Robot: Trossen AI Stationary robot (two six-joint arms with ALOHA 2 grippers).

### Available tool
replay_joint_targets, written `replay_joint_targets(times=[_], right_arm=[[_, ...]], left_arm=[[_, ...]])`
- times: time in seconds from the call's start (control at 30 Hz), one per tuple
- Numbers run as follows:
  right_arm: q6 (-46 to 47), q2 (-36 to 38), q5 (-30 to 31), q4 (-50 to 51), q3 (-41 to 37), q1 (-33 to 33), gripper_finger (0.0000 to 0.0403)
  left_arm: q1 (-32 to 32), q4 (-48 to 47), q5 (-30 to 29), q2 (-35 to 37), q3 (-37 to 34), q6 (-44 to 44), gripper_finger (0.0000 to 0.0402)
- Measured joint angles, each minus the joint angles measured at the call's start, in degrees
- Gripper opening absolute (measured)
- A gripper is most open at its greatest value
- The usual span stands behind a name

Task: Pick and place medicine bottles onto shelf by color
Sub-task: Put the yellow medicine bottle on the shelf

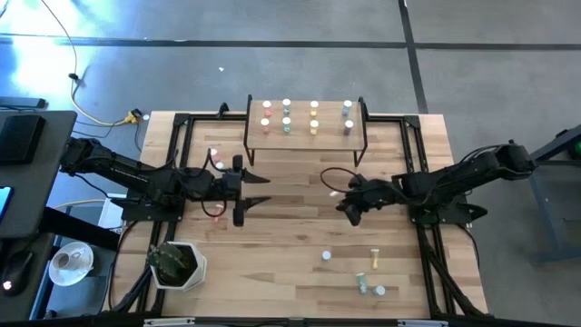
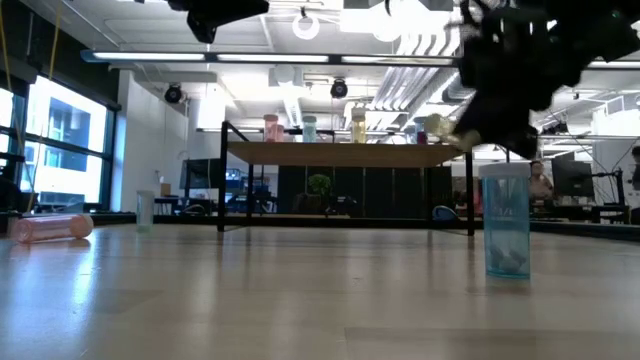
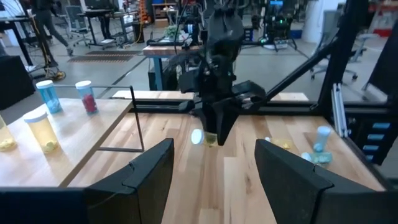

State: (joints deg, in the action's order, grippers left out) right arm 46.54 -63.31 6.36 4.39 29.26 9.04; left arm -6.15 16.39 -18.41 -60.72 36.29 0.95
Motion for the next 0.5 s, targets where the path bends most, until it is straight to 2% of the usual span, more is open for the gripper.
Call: replay_joint_targets(times=[0.5], right_arm=[[-27.72,0.0,-1.67,-31.62,0.0,0.0,0.0085]], left_arm=[[0.08,4.8,-0.04,-0.9,0.02,4.95,0.0216]])
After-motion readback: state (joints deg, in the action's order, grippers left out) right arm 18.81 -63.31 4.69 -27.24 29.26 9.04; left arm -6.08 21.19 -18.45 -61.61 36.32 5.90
